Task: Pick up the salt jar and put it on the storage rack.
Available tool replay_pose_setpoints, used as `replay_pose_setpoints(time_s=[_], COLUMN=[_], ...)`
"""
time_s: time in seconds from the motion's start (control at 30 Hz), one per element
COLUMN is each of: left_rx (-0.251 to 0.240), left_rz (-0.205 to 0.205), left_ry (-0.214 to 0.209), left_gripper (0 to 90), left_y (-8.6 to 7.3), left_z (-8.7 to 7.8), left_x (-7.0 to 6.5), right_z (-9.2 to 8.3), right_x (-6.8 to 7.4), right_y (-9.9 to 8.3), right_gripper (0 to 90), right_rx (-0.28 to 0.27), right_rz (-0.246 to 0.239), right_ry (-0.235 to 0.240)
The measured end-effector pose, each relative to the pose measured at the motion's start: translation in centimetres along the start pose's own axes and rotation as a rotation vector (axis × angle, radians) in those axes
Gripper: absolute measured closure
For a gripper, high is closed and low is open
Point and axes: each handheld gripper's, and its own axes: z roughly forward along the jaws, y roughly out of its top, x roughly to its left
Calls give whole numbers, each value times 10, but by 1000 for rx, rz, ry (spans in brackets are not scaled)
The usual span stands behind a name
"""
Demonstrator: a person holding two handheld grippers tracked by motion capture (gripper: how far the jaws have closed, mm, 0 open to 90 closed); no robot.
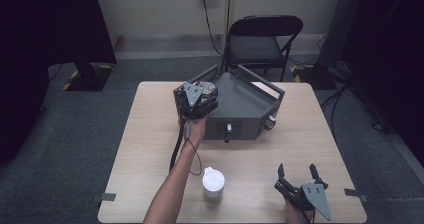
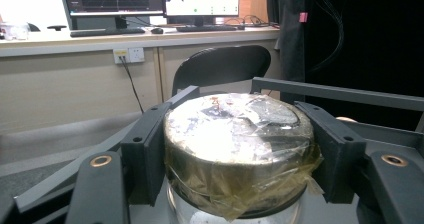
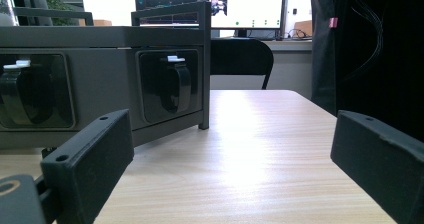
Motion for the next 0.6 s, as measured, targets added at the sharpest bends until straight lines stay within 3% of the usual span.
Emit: replay_pose_setpoints(time_s=[0.03,0.07,0.1,0.23,0.6], left_rx=[0,0,-4,-17,-27], left_rz=[6,6,33,23,4], left_ry=[10,10,27,27,7], left_gripper=[340,268,188,27,0], left_y=[0,0,-3,-6,-3], left_z=[0,0,1,2,-4], left_x=[-2,-2,-6,-5,0], right_z=[0,0,0,0,0], right_x=[0,0,0,0,0], right_y=[0,0,0,0,0], right_gripper=[21,21,21,21,21], right_rx=[0,1,1,0,0], right_rz=[0,0,0,0,0], right_ry=[0,0,0,0,-2])
